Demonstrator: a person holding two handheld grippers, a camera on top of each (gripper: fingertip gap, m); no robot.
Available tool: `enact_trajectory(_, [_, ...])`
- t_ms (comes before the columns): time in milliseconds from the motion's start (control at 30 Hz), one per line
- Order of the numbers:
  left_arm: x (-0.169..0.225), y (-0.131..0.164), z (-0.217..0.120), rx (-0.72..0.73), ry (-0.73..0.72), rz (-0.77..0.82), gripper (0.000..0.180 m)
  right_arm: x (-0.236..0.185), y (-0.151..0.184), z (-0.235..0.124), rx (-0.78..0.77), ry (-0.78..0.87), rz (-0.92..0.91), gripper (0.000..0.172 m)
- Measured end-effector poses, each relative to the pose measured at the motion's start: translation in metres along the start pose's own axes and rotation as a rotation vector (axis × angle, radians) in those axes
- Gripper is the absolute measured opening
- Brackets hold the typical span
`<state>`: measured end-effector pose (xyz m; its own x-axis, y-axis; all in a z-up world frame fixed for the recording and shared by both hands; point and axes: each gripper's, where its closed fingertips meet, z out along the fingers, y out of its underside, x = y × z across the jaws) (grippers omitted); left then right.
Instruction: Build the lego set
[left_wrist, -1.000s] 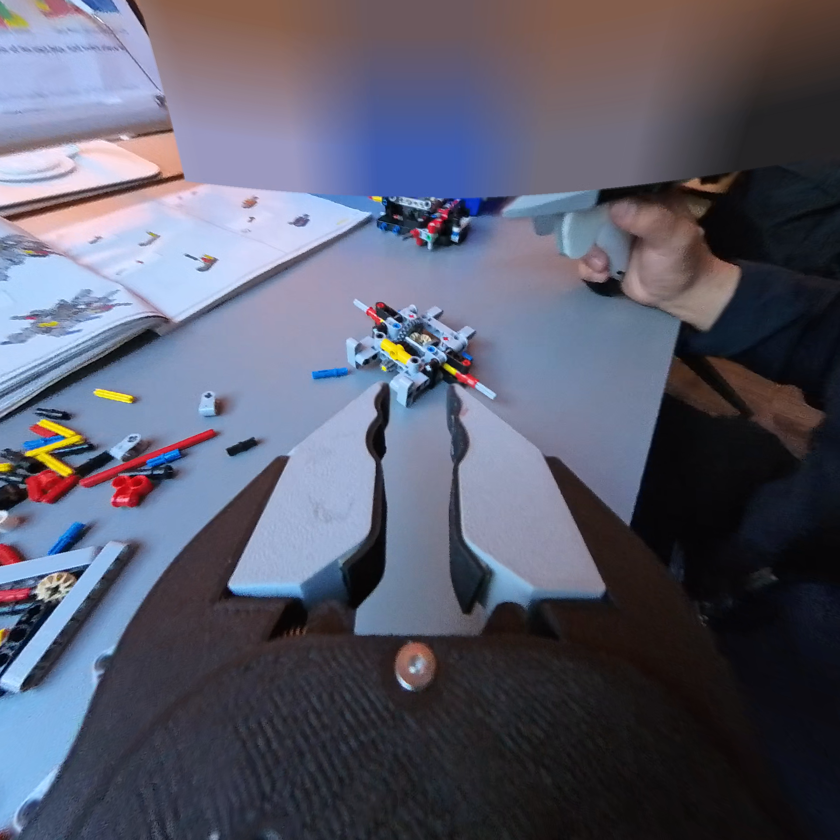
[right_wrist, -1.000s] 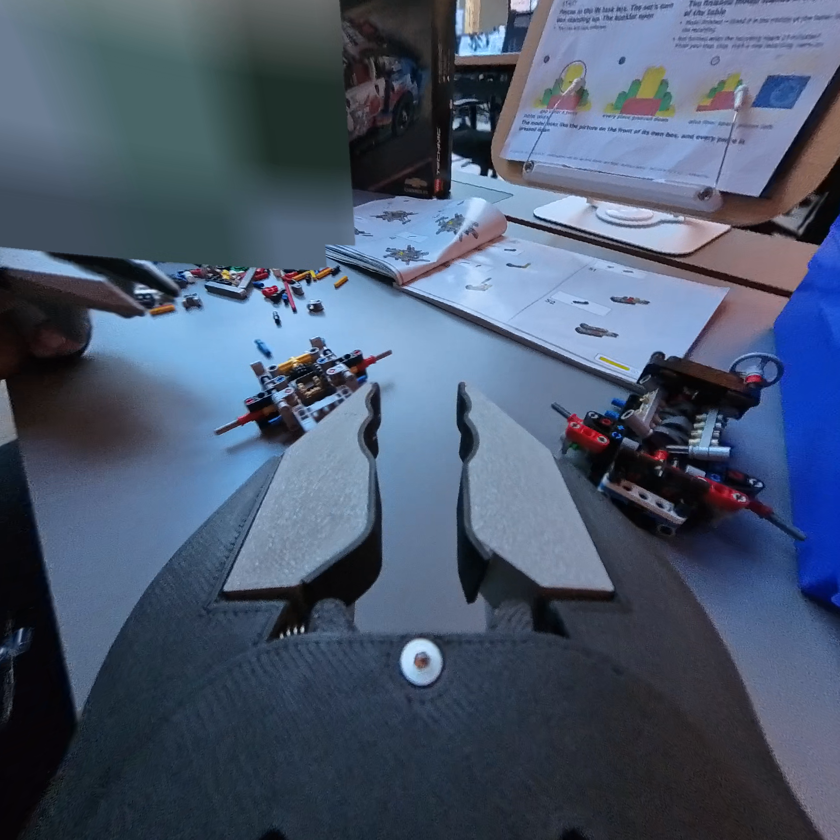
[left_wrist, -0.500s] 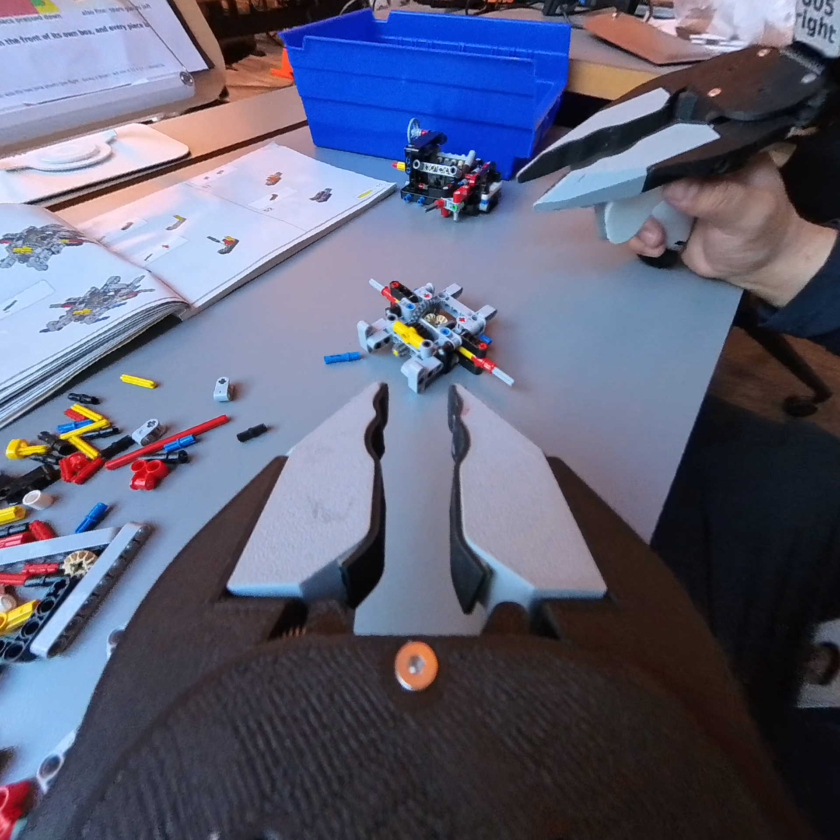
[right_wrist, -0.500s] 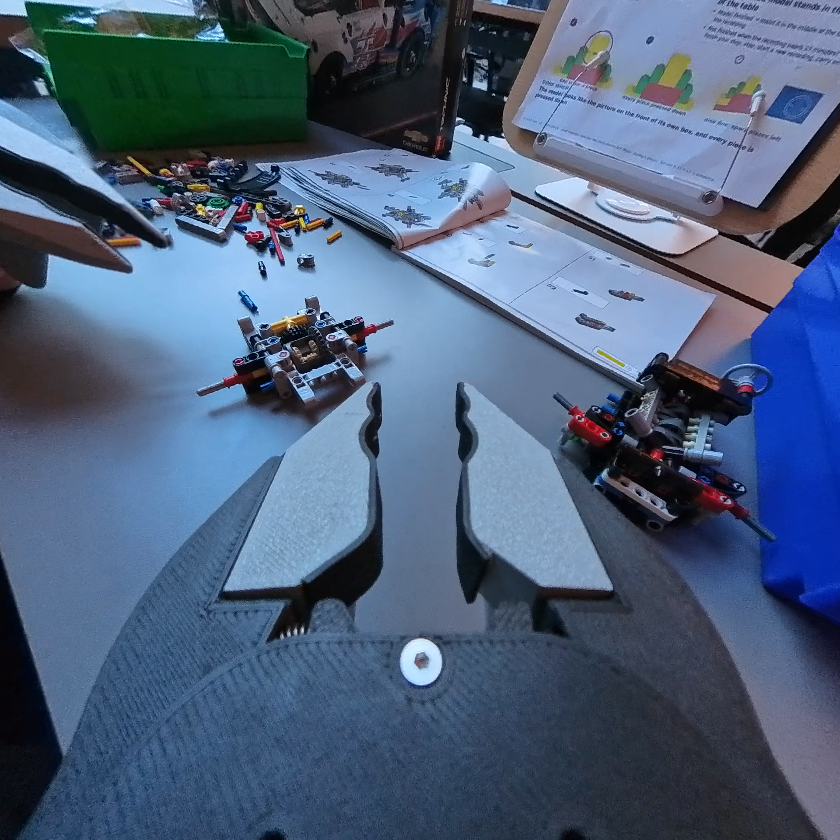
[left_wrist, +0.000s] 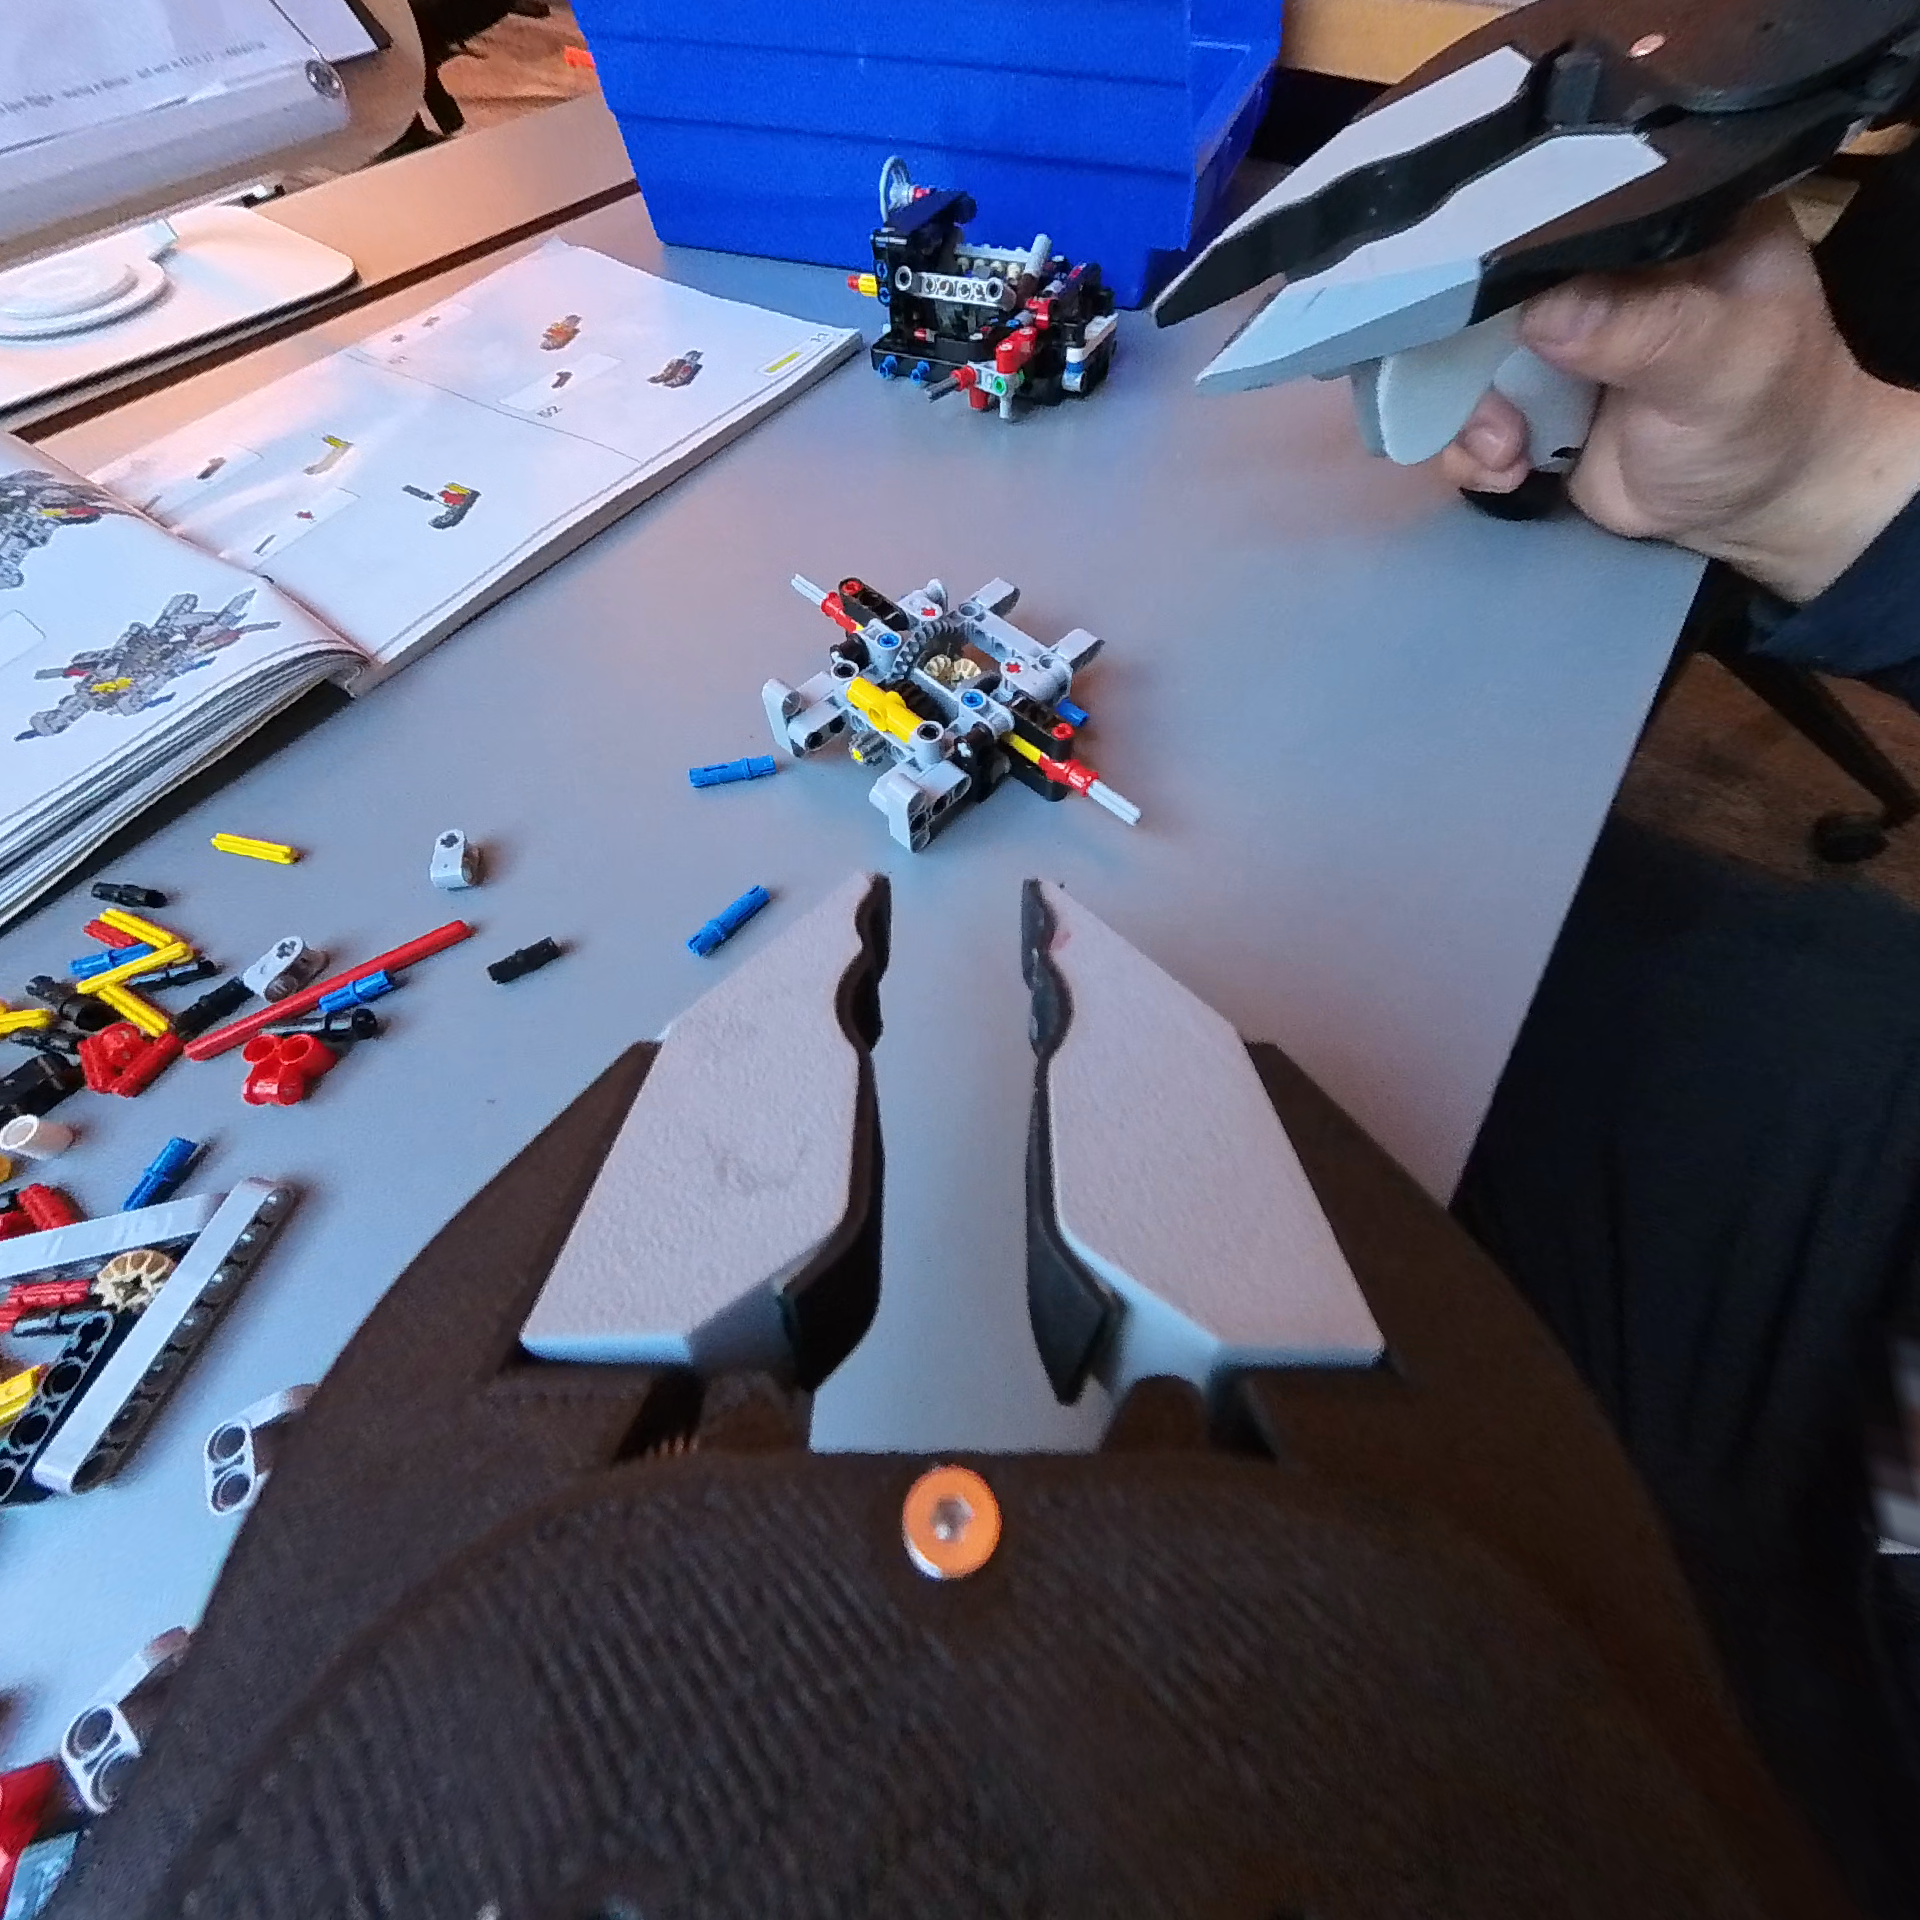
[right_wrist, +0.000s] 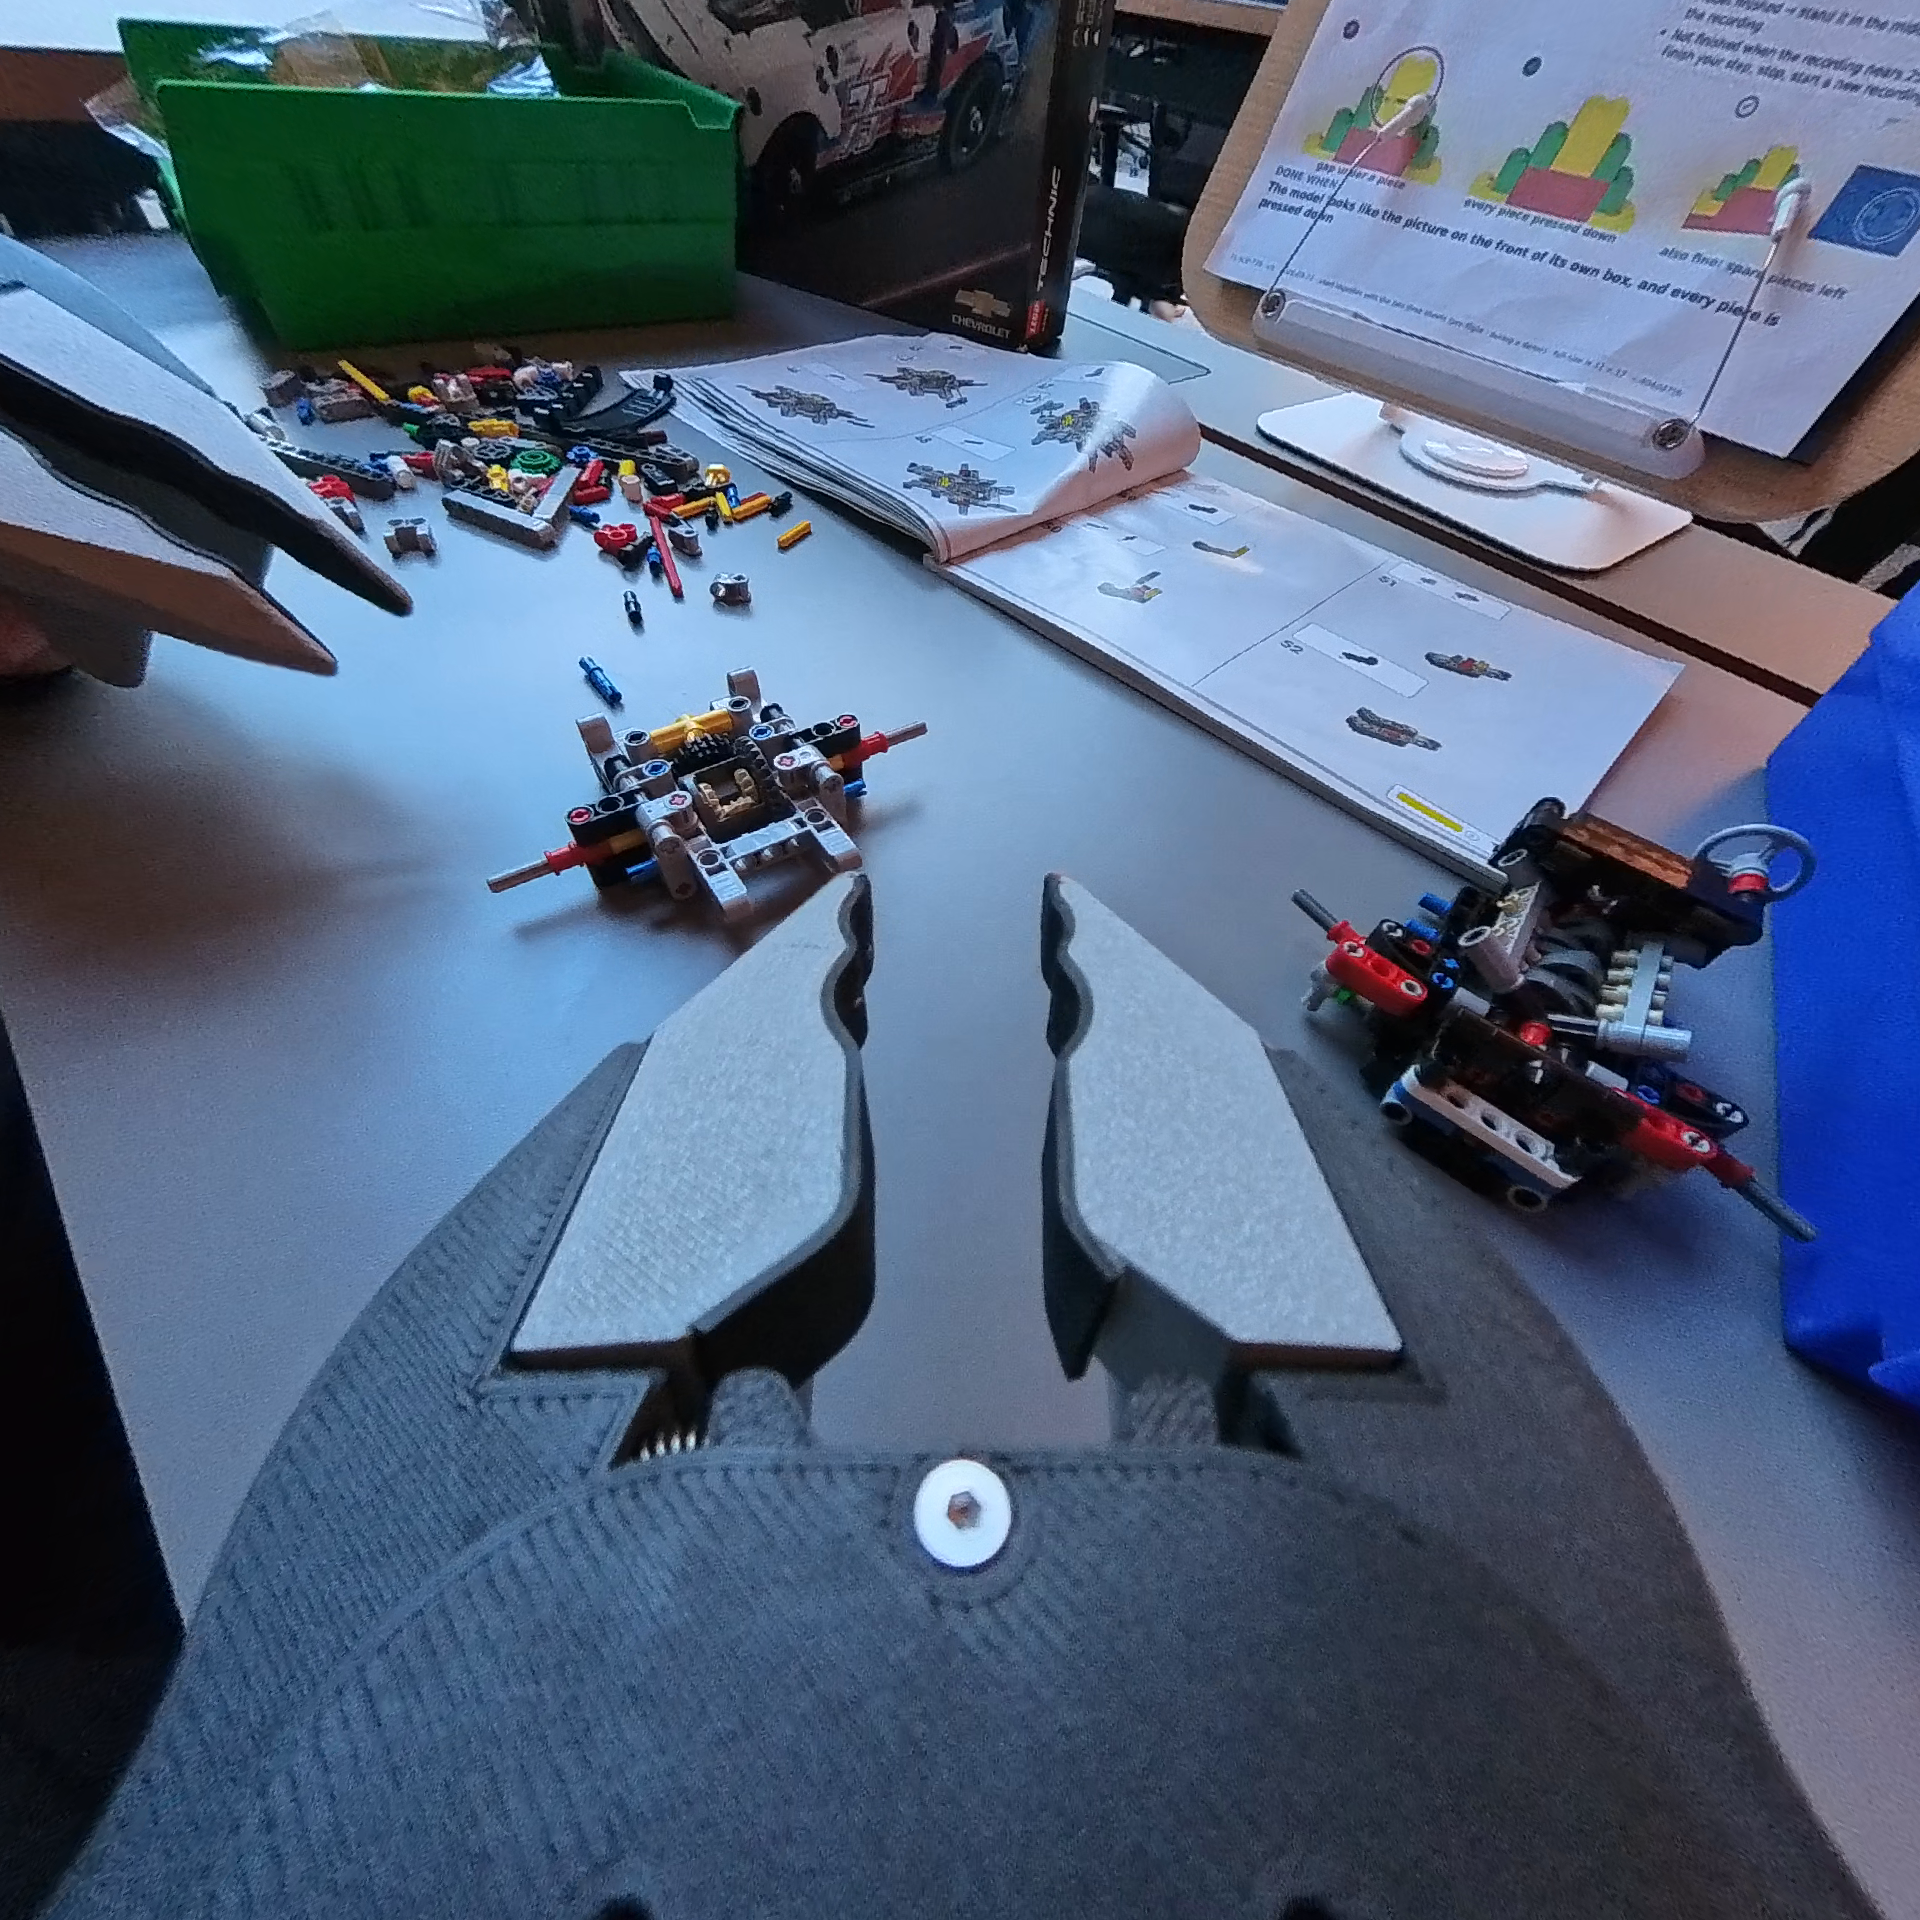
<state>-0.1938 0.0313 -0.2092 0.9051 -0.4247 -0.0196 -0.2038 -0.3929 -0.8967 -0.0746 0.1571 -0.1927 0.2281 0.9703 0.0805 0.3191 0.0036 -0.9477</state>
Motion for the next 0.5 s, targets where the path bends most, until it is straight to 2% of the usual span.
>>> enact_trajectory(500, [0.004,0.0004,0.0009,-0.005,0.022,0.013,0.022,-0.0051,0.0001,0.0013,-0.004,-0.019,-0.019,0.031])
